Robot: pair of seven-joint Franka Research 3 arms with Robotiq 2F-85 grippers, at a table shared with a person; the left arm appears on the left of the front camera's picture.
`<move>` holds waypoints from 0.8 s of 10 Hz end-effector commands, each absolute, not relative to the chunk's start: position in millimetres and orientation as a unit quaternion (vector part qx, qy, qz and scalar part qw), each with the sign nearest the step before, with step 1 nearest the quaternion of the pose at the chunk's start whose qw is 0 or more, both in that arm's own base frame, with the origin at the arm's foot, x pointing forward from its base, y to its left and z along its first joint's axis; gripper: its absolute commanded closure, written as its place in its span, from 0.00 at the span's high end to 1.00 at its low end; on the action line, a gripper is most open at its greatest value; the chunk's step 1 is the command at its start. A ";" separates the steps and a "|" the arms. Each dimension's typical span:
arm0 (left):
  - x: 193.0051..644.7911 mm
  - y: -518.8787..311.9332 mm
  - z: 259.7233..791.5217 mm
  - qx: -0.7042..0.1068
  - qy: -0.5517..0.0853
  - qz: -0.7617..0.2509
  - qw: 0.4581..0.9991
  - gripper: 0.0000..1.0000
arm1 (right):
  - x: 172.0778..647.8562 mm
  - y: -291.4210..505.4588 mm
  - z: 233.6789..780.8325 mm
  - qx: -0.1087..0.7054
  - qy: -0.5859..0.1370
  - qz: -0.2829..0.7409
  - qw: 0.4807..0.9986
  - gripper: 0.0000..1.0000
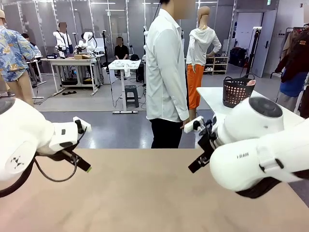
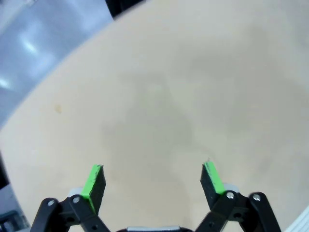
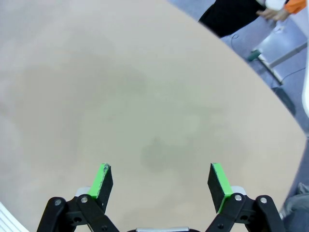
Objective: Fold the towel.
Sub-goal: Grab the top end of the 100 cm Hotel Towel extended by the human.
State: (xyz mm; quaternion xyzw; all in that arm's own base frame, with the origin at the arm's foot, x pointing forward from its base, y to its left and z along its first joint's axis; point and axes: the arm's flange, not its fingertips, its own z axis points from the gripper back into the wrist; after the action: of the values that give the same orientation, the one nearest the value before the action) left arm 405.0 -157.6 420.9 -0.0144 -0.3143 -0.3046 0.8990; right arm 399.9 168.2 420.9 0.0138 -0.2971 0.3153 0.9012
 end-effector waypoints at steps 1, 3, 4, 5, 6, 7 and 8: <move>397.9 -154.7 485.0 -0.090 -0.299 -0.269 0.911 1.00 | 399.6 160.4 494.2 0.050 -0.271 0.295 0.915 1.00; 384.3 -132.9 546.9 -0.190 -0.297 -0.215 0.911 1.00 | 396.2 132.6 550.2 0.151 -0.252 0.255 0.921 1.00; 375.3 -105.8 582.5 -0.261 -0.300 -0.181 0.899 1.00 | 390.2 103.0 576.7 0.220 -0.247 0.226 0.916 1.00; 364.8 -74.0 606.4 -0.331 -0.299 -0.146 0.883 1.00 | 384.6 71.1 591.2 0.274 -0.232 0.199 0.912 1.00; 351.5 -38.2 617.9 -0.370 -0.299 -0.112 0.872 1.00 | 378.4 36.6 597.7 0.320 -0.220 0.169 0.906 1.00; 336.4 -0.4 623.0 -0.410 -0.318 -0.076 0.851 1.00 | 368.7 4.4 597.6 0.365 -0.211 0.159 0.893 1.00; 317.9 41.2 621.3 -0.442 -0.344 -0.039 0.827 1.00 | 357.9 -32.3 592.6 0.407 -0.218 0.141 0.876 1.00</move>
State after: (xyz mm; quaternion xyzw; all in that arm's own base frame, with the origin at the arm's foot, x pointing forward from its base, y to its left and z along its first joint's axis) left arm 328.2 17.9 638.3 -0.4221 -0.3286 -0.0736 0.8417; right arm 358.3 -7.7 605.0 0.3755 -0.2206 0.1575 0.8863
